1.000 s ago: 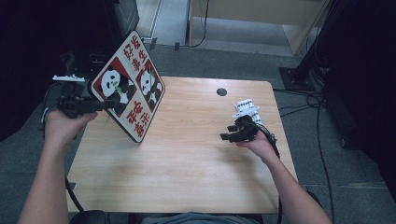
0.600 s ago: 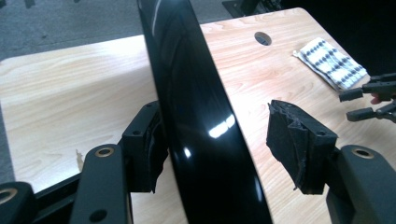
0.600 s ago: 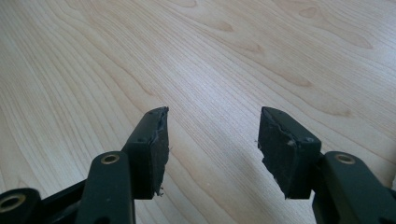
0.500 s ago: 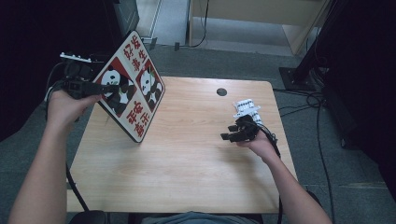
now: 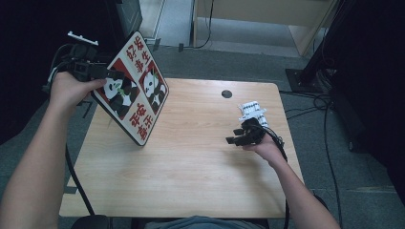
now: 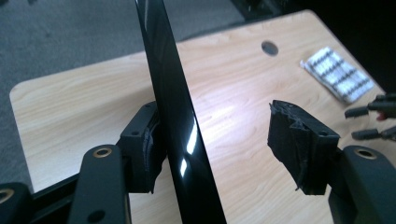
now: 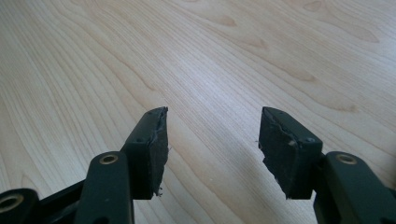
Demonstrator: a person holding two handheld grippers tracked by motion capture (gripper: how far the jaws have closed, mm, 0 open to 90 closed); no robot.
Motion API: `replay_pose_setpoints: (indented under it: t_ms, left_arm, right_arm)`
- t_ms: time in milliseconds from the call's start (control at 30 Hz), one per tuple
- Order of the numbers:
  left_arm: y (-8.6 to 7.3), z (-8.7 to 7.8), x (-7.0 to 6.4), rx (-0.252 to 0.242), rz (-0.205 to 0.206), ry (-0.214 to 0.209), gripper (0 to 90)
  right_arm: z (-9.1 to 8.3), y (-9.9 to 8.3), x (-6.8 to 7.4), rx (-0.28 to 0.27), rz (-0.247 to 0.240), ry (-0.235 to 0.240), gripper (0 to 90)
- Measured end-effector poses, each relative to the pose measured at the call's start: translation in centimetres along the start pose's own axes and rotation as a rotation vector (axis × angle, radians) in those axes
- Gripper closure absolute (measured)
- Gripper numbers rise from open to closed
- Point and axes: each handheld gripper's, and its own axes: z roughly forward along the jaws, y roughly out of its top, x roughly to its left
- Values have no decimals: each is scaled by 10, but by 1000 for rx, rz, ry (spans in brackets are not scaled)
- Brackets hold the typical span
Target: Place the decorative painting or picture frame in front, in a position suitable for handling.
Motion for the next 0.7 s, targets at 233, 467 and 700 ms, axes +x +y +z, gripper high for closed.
replay_pose_setpoints:
  t_ms: [233,467,700]
  left_arm:
    - [18,4,11,15,-18,-10,390]
    - [32,13,16,-2,-21,-17,441]
    - [44,26,20,52,-46,-8,556]
  right_arm:
    - [1,1,2,4,-2,4,434]
    - [0,-1,3,0,-3,4,433]
    - [-2,-3,4,0,4,-4,431]
